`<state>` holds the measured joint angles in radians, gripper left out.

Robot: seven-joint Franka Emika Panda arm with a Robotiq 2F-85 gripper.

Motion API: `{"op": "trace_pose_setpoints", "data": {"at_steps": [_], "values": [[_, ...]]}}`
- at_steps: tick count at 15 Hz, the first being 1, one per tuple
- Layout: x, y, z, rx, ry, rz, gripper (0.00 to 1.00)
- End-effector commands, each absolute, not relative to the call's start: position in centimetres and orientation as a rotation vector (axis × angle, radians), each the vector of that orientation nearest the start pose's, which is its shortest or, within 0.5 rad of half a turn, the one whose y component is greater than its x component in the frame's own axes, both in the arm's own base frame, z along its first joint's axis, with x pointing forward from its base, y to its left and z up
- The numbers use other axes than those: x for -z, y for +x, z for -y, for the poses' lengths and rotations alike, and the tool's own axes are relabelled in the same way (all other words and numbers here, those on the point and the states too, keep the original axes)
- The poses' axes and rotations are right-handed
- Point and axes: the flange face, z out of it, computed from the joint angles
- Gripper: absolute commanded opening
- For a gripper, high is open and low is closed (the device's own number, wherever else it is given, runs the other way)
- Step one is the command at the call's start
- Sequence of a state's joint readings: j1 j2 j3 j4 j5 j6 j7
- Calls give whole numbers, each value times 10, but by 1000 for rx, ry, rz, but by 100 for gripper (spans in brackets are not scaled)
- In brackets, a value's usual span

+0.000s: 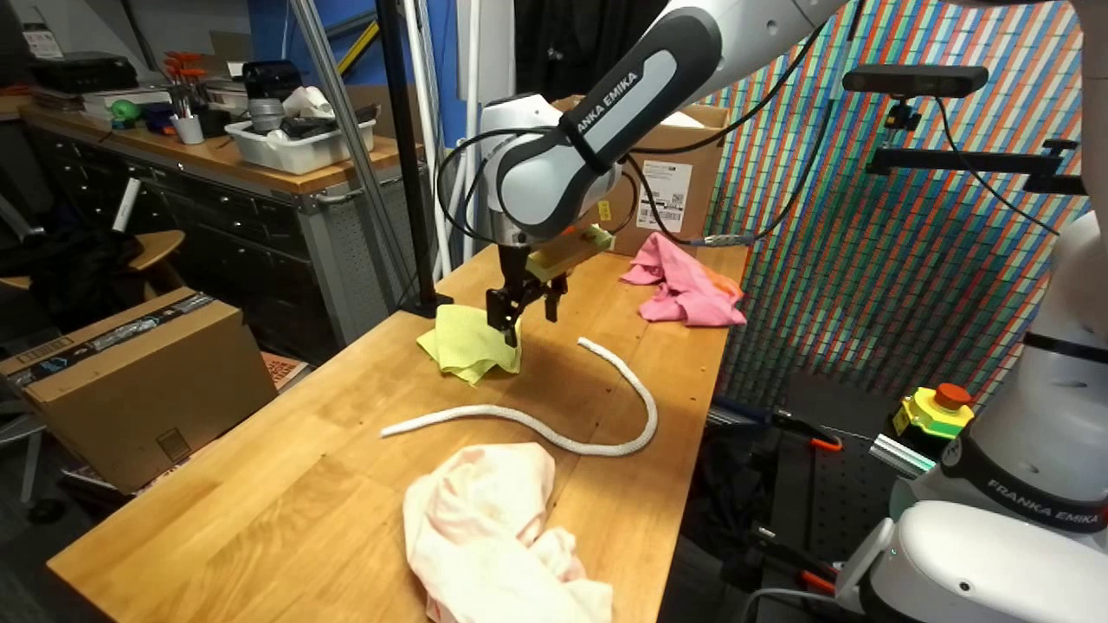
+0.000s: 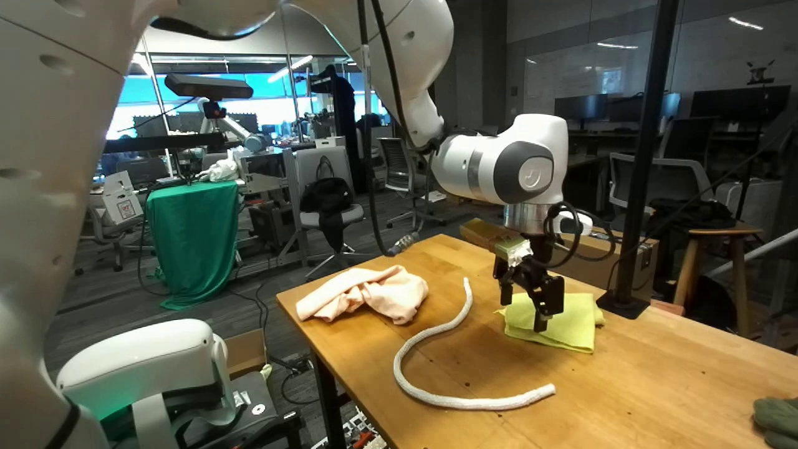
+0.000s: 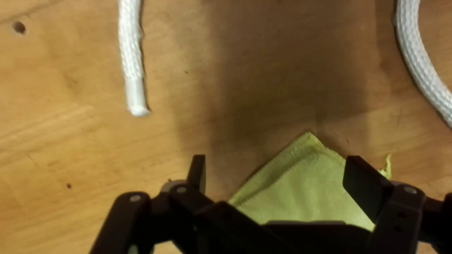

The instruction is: Move the pink t-shirt and the radish to the right, move the peach t-shirt to the left, move the white cable forwards, move the yellow towel backwards

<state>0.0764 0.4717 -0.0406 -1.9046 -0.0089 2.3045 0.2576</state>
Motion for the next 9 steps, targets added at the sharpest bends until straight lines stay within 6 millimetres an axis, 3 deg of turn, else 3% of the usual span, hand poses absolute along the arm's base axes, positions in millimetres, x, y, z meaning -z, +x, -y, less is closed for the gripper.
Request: {"op": "trace_pose_setpoints", "data": {"at_steps": [1, 9], "values": [[-279, 580, -7, -300, -3141, -280, 100], [-348, 504, 18, -538, -3076, -1, 100]]}}
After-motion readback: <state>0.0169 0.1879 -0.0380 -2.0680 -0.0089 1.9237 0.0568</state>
